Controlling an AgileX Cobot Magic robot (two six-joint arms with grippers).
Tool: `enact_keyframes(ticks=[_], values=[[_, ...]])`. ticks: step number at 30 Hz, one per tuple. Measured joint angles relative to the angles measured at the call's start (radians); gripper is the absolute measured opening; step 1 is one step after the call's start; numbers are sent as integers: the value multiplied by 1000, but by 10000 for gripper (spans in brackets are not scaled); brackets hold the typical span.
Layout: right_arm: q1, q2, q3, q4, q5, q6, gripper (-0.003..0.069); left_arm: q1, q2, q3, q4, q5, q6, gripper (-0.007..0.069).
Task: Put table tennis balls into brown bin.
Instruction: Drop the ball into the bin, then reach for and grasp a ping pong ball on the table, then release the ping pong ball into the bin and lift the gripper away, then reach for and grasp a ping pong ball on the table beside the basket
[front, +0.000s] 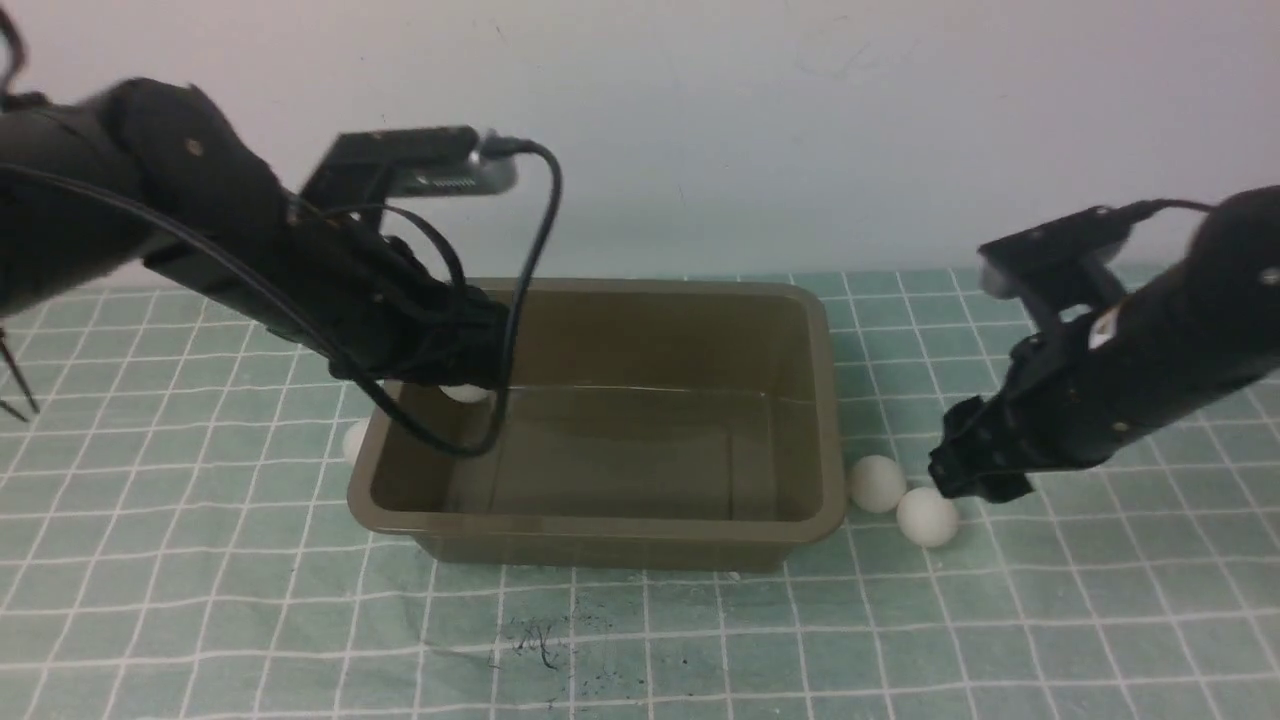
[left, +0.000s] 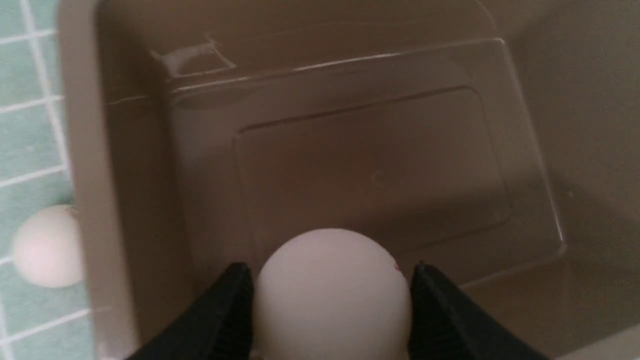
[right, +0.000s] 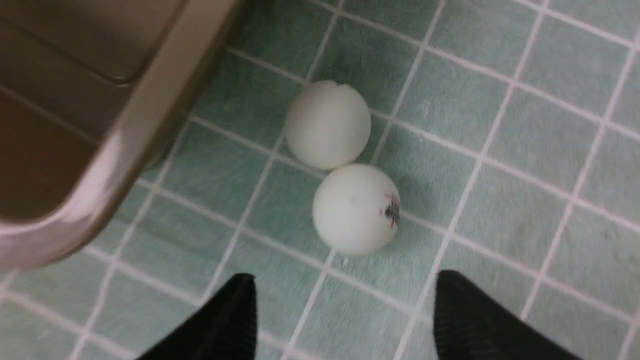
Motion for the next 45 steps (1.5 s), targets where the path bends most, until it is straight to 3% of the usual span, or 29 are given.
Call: enact_keyframes(ticks=[3,6,10,12,14,16,17,18,19,21,24,26,30,34,37,39,43,45], values=[[6,105,-41,-41,-20,41,546,-26,45,0,-3,-4,-9,514],[6,193,-74,-56,-28,55,568,-20,46,-12,9,3,-15,610],[6,282,-104,-57,-32,62,537,35,11,-100,65,74,-50,611],[6,301,-109,-57,-27,64,503,62,-9,-130,93,95,-68,572],[6,316,-115,-64,-6,73,342,127,-49,-180,159,140,-110,426],[5,296,-116,-84,26,106,356,191,-76,-201,211,158,-129,246],[5,292,-116,-87,30,106,356,198,-79,-202,216,159,-131,226],[4,256,-116,-100,56,139,356,257,-87,-204,241,169,-135,100],[4,227,-116,-103,64,152,356,276,-87,-204,246,173,-137,56],[5,114,-116,-84,72,183,356,335,-67,-204,257,197,-137,11],[12,5,-116,-21,18,188,356,354,-28,-204,257,216,-121,6],[24,-54,-117,55,-58,164,356,353,14,-204,251,217,-110,24],[60,-54,-124,186,-156,84,356,323,115,-204,220,212,-80,143],[111,30,-168,248,-138,14,358,283,205,-204,201,178,-57,315],[138,97,-238,260,-74,-4,404,260,265,-204,196,135,-50,427],[144,141,-295,260,-12,-7,475,254,296,-204,189,116,-48,498],[144,156,-364,243,94,-7,573,254,334,-204,174,86,-46,549],[144,155,-392,212,143,-7,584,254,348,-204,172,66,-43,553]])
